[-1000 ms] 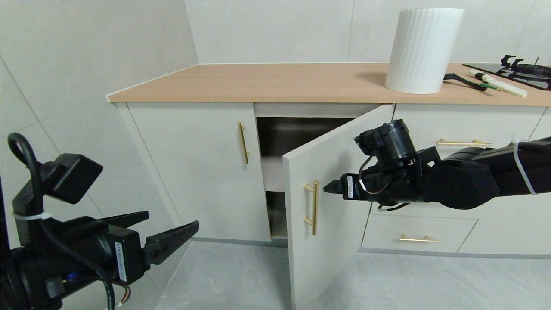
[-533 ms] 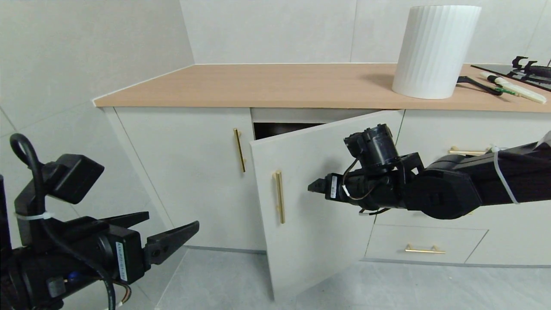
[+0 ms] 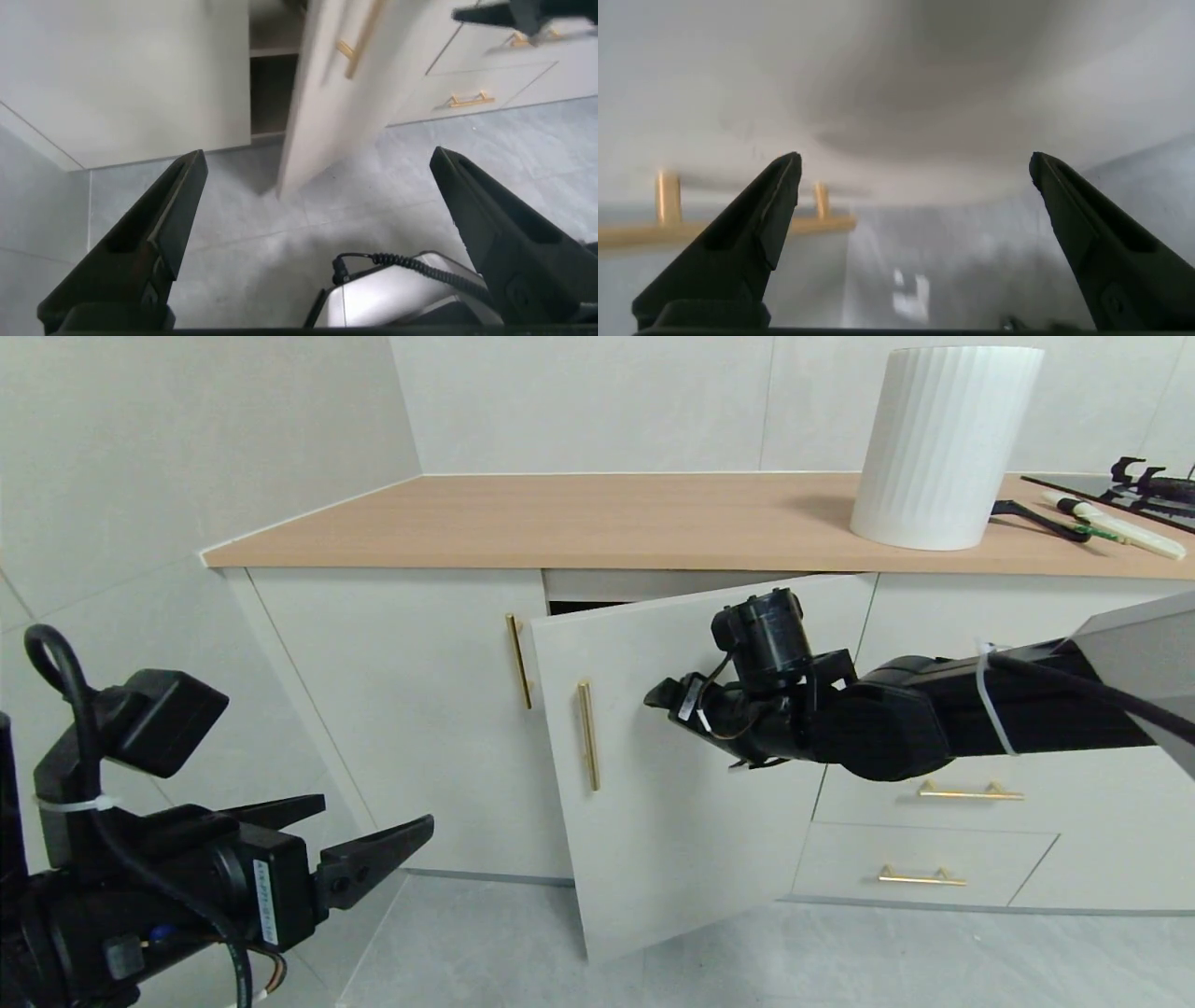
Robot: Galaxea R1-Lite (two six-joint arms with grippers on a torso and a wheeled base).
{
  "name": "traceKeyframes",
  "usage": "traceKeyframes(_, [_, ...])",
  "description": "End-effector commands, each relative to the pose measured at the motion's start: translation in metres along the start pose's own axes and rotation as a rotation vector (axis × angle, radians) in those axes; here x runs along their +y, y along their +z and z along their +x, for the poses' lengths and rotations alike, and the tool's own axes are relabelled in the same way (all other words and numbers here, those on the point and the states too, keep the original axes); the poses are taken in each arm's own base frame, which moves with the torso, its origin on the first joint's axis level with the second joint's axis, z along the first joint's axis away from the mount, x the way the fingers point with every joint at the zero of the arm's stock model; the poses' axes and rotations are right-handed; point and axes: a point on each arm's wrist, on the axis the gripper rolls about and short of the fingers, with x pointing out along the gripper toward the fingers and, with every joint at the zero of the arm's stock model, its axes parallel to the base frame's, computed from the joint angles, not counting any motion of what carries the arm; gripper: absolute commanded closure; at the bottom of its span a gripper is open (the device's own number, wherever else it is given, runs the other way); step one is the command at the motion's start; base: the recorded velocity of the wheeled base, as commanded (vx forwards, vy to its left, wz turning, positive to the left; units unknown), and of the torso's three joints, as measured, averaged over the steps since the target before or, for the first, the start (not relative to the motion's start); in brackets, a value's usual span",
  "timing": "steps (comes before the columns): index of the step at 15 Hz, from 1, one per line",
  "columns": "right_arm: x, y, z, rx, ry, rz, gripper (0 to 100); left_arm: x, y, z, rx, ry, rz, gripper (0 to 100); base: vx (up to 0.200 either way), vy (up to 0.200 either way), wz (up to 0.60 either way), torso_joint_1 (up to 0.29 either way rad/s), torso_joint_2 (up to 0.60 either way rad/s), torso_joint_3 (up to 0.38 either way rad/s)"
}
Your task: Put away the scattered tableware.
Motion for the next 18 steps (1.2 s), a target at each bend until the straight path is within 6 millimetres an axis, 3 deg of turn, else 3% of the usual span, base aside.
traceKeyframes(1, [-0.005,0.000,0.023,-0.033,-0.040,0.025,0,0.000,0.000,0.001,0.001,0.001,-0.001,0,0.000,0.000,0.00,0.000,0.00,0.000])
traceKeyframes(11, [-0.034,0.036,0.069,-0.204,-0.141,0.151,0,0.000,-0.001,0.002,0.007,0.002,-0.001,0,0.000,0.000,0.00,0.000,0.00,0.000])
traceKeyframes(18, [-0.053,0.049,0.086,-0.261,-0.193,0.170,0,0.000,-0.001,0.002,0.007,0.002,-0.001,0,0.000,0.000,0.00,0.000,0.00,0.000])
